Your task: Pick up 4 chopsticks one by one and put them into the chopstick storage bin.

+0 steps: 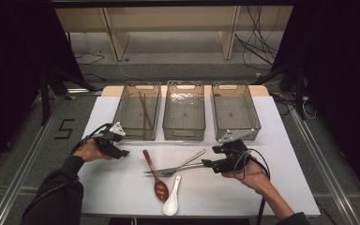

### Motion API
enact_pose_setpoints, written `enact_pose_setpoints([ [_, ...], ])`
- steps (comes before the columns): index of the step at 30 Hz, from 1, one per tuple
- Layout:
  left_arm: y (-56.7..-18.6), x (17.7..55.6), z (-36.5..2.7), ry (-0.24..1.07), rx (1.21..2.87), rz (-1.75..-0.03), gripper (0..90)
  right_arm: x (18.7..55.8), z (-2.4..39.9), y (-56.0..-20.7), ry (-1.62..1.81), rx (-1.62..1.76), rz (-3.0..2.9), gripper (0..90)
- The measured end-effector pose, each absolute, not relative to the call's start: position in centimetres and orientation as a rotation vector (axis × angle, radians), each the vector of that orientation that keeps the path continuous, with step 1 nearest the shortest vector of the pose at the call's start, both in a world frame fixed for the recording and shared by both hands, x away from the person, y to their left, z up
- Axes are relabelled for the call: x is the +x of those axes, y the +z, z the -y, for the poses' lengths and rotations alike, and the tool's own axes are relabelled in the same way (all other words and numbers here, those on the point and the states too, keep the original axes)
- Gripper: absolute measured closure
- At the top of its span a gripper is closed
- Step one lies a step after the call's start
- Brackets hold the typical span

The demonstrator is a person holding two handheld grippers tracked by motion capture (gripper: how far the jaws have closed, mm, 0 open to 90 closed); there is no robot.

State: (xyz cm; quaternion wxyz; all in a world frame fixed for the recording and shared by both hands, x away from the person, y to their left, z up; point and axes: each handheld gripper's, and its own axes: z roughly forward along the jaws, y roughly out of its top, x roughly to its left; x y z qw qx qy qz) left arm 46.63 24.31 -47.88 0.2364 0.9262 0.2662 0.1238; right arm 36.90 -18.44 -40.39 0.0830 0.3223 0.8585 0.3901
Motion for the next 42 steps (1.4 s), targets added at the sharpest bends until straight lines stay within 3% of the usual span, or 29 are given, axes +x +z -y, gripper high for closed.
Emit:
enact_pose_setpoints([
  [18,-48.0,47.2,-24.8,0.262,2.536,-0.702,30.0,36.9,18.5,-40.4,1.179,0.976,-2.567,34.8],
  [27,-48.0,47.1,-25.0,0.256,2.542,-0.775,22.8,37.0,18.5,-40.4,1.179,0.979,-2.566,34.8],
  [42,-47.9,47.7,-24.7,0.213,2.594,-0.678,25.0,37.0,18.5,-40.5,1.188,0.979,-2.574,35.2],
])
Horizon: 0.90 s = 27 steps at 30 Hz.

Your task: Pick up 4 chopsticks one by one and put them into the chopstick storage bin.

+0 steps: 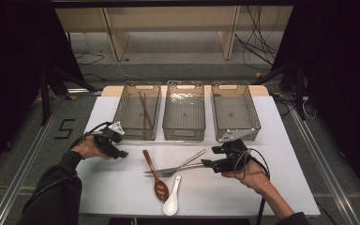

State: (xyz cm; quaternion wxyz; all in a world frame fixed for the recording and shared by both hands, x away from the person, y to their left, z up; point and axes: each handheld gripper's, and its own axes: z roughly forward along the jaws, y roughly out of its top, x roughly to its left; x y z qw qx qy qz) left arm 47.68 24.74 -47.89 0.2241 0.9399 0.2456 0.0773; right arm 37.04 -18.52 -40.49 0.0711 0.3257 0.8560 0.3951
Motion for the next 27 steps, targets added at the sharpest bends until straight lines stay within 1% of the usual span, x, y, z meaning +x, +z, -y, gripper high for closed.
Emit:
enact_pose_setpoints([
  [9,-47.78,47.76,-24.51,0.21,2.614,-0.669,25.8,37.06,18.56,-40.48,1.195,0.979,-2.571,35.2],
  [14,-47.79,47.73,-24.55,0.192,2.606,-0.675,28.5,37.09,18.59,-40.48,1.195,0.978,-2.569,35.2],
  [17,-47.64,47.59,-24.41,0.195,2.616,-0.654,33.1,37.09,18.57,-40.48,1.195,0.978,-2.569,35.3],
  [22,-47.56,47.47,-24.27,0.209,2.62,-0.662,28.1,37.02,18.63,-40.4,1.199,0.988,-2.57,35.2],
  [25,-47.53,47.58,-24.41,0.22,2.639,-0.712,22.5,37.04,18.68,-40.42,1.2,0.985,-2.568,35.2],
  [27,-47.64,47.6,-24.54,0.212,2.631,-0.741,21.2,37.02,18.68,-40.42,1.198,0.986,-2.57,35.3],
])
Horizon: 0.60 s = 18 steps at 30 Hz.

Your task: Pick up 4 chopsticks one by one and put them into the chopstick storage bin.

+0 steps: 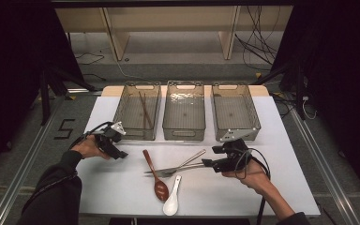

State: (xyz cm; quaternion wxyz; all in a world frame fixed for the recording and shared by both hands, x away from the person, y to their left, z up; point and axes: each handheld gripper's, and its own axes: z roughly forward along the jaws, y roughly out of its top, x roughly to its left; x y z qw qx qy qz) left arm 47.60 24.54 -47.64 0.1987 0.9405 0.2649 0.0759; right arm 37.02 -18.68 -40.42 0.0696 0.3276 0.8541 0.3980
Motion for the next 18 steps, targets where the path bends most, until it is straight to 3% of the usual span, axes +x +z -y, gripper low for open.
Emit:
enact_pose_setpoints([
  [18,-47.52,48.59,-23.69,0.126,2.703,-0.828,19.5,37.08,18.56,-40.5,1.196,0.982,-2.573,35.3],
])
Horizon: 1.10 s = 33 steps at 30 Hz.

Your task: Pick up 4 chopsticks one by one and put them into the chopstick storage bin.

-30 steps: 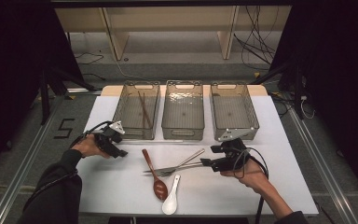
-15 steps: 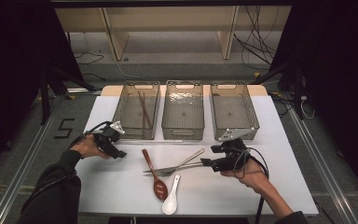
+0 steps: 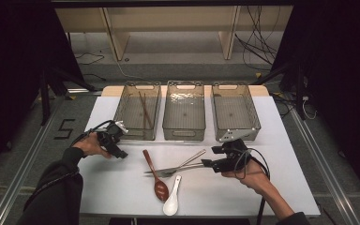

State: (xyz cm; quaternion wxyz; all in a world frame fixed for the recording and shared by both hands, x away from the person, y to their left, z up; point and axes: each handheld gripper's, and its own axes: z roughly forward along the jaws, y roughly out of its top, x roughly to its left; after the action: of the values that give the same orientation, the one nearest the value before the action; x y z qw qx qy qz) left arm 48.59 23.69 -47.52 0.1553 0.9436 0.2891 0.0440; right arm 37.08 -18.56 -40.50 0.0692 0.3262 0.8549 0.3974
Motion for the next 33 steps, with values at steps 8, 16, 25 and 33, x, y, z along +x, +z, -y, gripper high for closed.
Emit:
enact_pose_setpoints([
  [8,-47.5,48.8,-23.5,0.109,2.729,-0.788,19.9,37.1,18.6,-40.5,1.201,0.983,-2.573,35.2],
  [16,-47.0,48.4,-22.9,0.101,2.772,-0.7,31.2,37.1,18.7,-40.4,1.201,0.991,-2.568,35.2],
  [25,-46.7,47.6,-22.1,0.094,2.81,-0.584,49.8,37.1,18.7,-40.4,1.205,0.992,-2.565,35.3],
  [33,-46.5,47.4,-21.4,0.08,2.843,-0.489,59.0,37.1,18.7,-40.4,1.202,0.99,-2.564,35.3],
])
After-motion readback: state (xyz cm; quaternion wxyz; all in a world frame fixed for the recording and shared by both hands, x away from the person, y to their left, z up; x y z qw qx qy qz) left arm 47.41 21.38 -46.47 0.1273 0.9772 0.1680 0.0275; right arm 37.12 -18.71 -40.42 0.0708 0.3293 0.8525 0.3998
